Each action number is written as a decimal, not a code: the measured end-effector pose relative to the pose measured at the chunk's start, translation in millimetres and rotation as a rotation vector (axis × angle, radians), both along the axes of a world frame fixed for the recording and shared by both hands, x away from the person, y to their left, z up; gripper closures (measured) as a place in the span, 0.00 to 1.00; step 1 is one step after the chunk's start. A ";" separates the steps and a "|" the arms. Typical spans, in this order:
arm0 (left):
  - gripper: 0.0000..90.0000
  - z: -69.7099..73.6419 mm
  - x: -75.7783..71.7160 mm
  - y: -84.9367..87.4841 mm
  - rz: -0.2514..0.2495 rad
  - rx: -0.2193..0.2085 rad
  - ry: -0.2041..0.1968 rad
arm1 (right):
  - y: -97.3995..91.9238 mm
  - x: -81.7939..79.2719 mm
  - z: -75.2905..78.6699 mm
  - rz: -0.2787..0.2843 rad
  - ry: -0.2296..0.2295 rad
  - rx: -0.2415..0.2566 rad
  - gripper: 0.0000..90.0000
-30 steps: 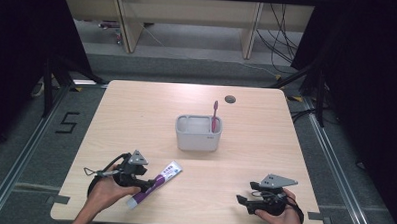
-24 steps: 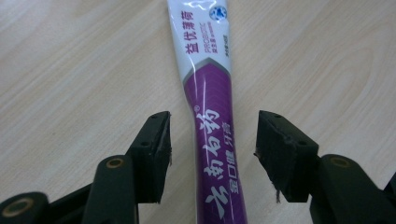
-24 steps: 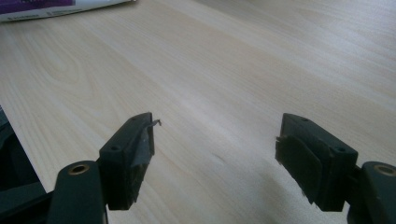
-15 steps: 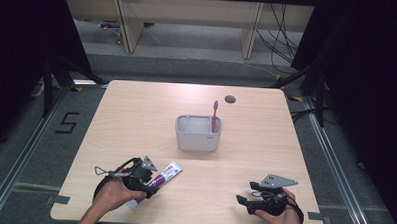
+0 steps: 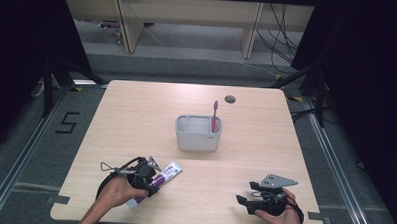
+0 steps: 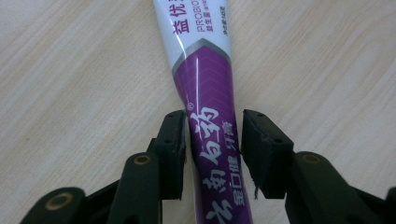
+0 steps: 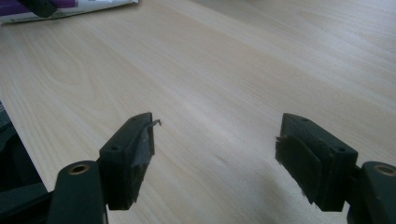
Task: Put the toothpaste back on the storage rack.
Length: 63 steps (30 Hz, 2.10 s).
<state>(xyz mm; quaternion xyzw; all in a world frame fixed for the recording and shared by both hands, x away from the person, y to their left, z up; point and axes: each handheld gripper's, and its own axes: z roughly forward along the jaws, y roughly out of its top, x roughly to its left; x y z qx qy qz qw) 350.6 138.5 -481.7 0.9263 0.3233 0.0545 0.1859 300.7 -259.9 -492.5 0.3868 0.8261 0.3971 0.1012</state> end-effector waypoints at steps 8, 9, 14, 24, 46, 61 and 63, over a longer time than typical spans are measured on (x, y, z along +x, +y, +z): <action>0.72 -2.0 4.3 -5.1 -0.002 0.025 0.045 | 0.6 -0.9 0.3 -0.008 0.009 0.005 0.31; 0.72 -2.1 5.1 -6.0 -0.008 0.034 0.048 | -0.1 0.1 0.4 0.004 -0.010 -0.003 0.31; 0.73 -1.0 7.3 -8.0 -0.023 0.060 0.061 | -0.1 0.1 0.3 0.004 -0.010 -0.003 0.31; 0.73 0.4 10.8 -15.6 -0.042 0.115 0.084 | 0.0 0.2 0.2 0.005 -0.008 0.001 0.31; 0.80 2.4 6.9 -10.9 -0.099 0.077 0.022 | 0.3 -0.3 -0.3 -0.001 0.014 0.021 0.31; 0.80 24.9 10.3 3.4 -0.038 -0.088 -0.067 | 0.1 0.0 -0.7 0.001 0.017 0.024 0.31; 0.80 29.7 10.8 5.8 -0.034 -0.107 -0.096 | -0.9 1.7 -1.6 0.014 0.003 0.019 0.31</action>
